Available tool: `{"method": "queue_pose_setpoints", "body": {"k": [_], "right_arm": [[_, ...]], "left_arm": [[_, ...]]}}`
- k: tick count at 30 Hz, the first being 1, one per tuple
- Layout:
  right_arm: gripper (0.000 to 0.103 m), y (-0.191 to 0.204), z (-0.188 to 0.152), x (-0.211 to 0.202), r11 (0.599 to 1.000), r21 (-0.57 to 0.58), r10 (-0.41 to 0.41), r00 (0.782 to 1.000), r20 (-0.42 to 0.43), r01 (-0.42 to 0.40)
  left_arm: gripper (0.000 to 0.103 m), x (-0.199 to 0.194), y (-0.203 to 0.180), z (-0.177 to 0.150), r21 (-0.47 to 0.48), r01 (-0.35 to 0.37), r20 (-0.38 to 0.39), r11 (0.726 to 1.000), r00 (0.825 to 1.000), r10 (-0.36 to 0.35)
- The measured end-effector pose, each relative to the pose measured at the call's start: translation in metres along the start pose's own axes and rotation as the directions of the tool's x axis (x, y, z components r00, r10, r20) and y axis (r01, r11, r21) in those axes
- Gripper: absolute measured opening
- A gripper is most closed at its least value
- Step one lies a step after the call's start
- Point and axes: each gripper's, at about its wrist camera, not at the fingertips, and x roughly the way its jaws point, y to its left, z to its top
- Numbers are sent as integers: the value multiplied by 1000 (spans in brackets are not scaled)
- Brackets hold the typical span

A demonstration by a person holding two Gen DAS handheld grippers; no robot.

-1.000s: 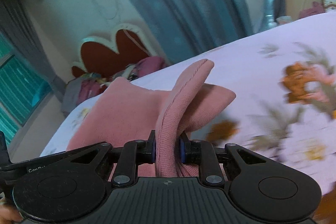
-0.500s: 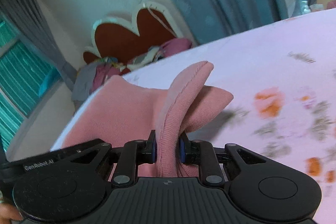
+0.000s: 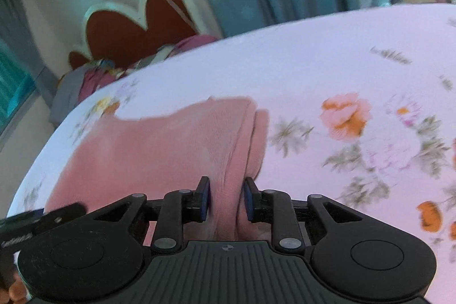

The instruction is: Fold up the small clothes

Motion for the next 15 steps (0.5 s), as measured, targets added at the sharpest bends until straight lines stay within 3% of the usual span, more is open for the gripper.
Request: {"method": "queue_pose_setpoints", "body": {"k": [2, 4, 7, 9, 12, 15], "right_arm": [[23, 10, 4, -9, 999, -48, -5, 999, 37, 7], [23, 23, 7, -11, 993, -113, -6, 998, 62, 13], [23, 42, 5, -4, 983, -185, -5, 999, 53, 14], [23, 47, 1, 13, 976, -215, -36, 999, 14, 38], [22, 36, -7, 33, 965, -229, -131, 991, -7, 126], [23, 22, -10, 36, 963, -214, -165, 986, 9, 163]], "left_arm": [[52, -14, 0, 2, 35, -24, 87, 999, 996, 21], [52, -17, -6, 7, 80, -11, 120, 997, 993, 1], [52, 6, -14, 14, 121, 28, 56, 992, 998, -35], [52, 26, -15, 13, 108, 17, 12, 994, 1000, -18], [52, 40, -13, 13, 72, 19, -18, 997, 1000, -17], [53, 38, -16, 12, 76, 19, -14, 997, 1000, -18]]}}
